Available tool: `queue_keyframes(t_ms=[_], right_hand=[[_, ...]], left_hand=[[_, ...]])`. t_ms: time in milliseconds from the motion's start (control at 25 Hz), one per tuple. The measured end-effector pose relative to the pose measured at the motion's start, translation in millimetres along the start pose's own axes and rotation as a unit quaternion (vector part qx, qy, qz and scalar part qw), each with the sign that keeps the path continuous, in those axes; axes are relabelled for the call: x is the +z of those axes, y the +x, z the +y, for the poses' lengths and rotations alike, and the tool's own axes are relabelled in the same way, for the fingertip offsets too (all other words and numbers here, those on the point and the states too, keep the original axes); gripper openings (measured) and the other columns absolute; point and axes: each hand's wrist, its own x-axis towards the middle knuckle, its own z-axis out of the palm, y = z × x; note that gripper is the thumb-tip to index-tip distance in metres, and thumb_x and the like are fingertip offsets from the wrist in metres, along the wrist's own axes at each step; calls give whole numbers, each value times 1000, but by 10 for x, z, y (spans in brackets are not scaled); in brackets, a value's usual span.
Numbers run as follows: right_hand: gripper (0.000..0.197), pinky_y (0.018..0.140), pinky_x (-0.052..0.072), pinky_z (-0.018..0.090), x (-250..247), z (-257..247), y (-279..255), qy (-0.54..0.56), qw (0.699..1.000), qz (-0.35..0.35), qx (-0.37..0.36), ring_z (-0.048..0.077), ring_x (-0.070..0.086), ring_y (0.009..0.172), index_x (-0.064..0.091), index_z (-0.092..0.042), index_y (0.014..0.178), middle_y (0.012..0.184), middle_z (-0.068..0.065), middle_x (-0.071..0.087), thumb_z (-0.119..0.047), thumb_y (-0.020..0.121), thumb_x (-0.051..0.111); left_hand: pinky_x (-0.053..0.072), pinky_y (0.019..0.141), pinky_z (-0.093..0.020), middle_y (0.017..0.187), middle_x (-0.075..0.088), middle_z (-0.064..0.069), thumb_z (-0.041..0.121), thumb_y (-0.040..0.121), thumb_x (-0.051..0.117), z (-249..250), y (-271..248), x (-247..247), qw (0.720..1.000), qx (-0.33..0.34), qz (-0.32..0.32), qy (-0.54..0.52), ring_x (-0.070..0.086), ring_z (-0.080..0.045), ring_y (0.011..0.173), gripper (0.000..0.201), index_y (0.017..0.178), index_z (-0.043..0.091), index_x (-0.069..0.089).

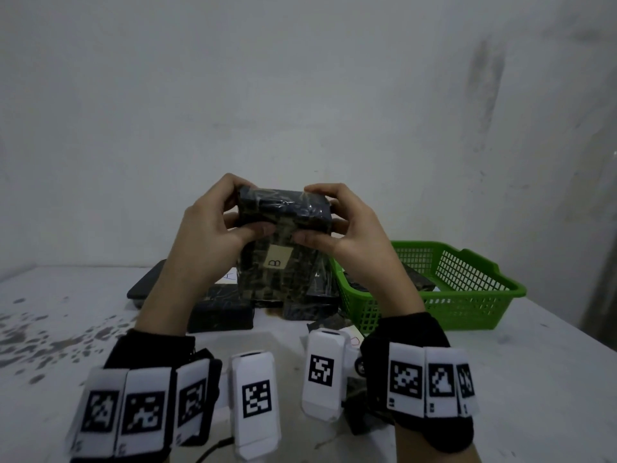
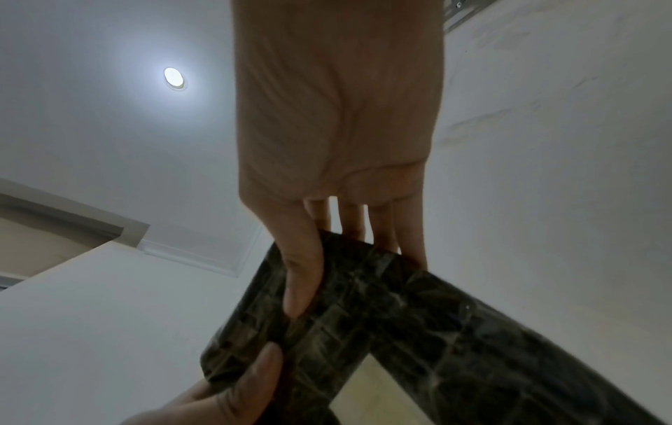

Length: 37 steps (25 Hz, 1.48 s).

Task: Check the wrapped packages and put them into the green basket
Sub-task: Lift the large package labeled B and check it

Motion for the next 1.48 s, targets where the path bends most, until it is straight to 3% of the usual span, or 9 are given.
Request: queue_keyframes(t_ms=[80,360,560,720,800,920,1120,1240,1480], right_hand=[[49,80,54,31,-2,53,20,-38,998,-27,39,21,61,98,50,-19,120,113,4,62,-9,77,72],[23,86,51,45,45,139,28,-83,996,3,36,23,63,96,63,-9,106,103,8,69,-8,83,65],[22,84,53,45,46,94,38,-21,996,83,31,23,66,94,65,-9,104,100,9,71,-6,82,66],[17,82,55,45,37,76,33,5,996,79,38,23,68,90,65,-12,98,97,10,72,-7,82,67],[13,82,56,43,54,59,28,25,997,61,37,23,69,90,62,-17,93,97,11,71,-10,83,66],[17,81,56,32,54,39,15,20,999,11,46,18,67,93,57,-20,101,104,7,69,-18,85,65],[19,87,54,43,51,45,8,20,995,-58,79,28,67,95,57,-24,96,106,9,67,-12,84,66],[24,84,55,44,85,53,27,-6,998,-12,59,28,67,94,55,-28,81,101,10,70,-6,84,64],[22,80,55,43,25,75,30,-14,998,43,37,27,66,89,56,-25,79,91,11,69,-6,84,64]], left_hand=[[48,62,-7,80,57,9,-5,78,64,21,2,-1,1000,7,29,-5,62,8,67,34,79,24,46],[54,68,-15,88,60,10,11,76,66,48,3,-54,995,-8,48,-86,64,4,74,26,87,26,48],[52,66,-10,103,65,5,33,56,67,25,-10,-36,994,-92,-47,-38,64,-7,90,59,112,21,51],[52,89,-41,108,66,-2,24,69,70,6,-2,-18,991,-124,-33,-23,65,-22,97,33,100,28,57],[50,92,-45,108,67,-4,16,77,69,-16,19,-28,994,-113,-7,9,64,-23,101,28,101,25,57],[51,91,-45,105,66,-5,12,80,68,-38,41,-35,993,-113,29,33,64,-23,100,26,104,18,57],[51,90,-45,102,63,-5,8,83,64,-95,50,-63,988,-139,57,26,61,-26,102,23,103,16,55],[51,88,-40,100,64,-1,9,83,64,-56,30,-74,990,-133,36,5,62,-25,102,23,102,19,55],[56,74,-23,98,63,10,9,78,68,-13,-2,-32,995,-99,-28,-13,64,-12,93,35,94,34,50]])
